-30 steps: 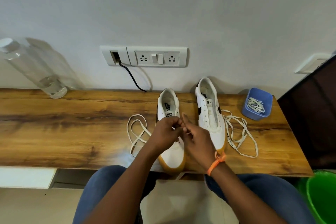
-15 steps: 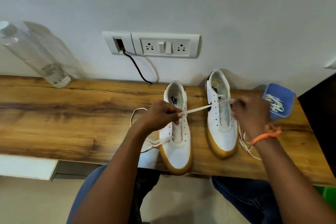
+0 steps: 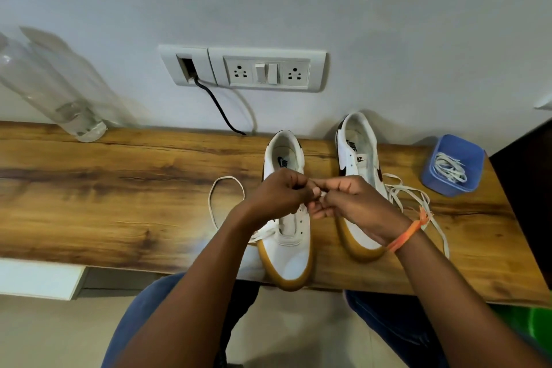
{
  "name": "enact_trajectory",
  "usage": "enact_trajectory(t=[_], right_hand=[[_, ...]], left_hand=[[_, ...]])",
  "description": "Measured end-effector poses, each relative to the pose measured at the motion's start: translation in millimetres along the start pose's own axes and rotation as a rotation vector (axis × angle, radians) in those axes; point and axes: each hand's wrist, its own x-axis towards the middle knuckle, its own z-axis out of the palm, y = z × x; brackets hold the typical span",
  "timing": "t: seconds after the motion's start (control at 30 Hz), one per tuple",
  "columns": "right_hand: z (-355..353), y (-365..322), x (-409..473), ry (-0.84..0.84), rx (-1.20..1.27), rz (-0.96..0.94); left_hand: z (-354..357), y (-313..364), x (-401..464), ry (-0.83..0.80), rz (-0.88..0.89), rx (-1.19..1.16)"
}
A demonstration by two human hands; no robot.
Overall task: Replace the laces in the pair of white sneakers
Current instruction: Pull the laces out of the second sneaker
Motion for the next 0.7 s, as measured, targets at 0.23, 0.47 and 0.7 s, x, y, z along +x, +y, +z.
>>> enact_trajectory(t=[0.23,0.47,0.7], right_hand=[[-48.1,5.4,-3.7,0.603,-0.194,-0.031],[-21.5,3.3,-3.9,0.362,-0.265,0.002],[32.4,2.4,-2.7,0.059,0.186,0.064]], left_hand=[[-21.8,-3.0,-1.5,0.057,-0.040,0.058],[-5.9,8.3,0.1,-0.043,0.041,-0.101],[4.1,13.6,2.3,0.121,0.114,-0.323]])
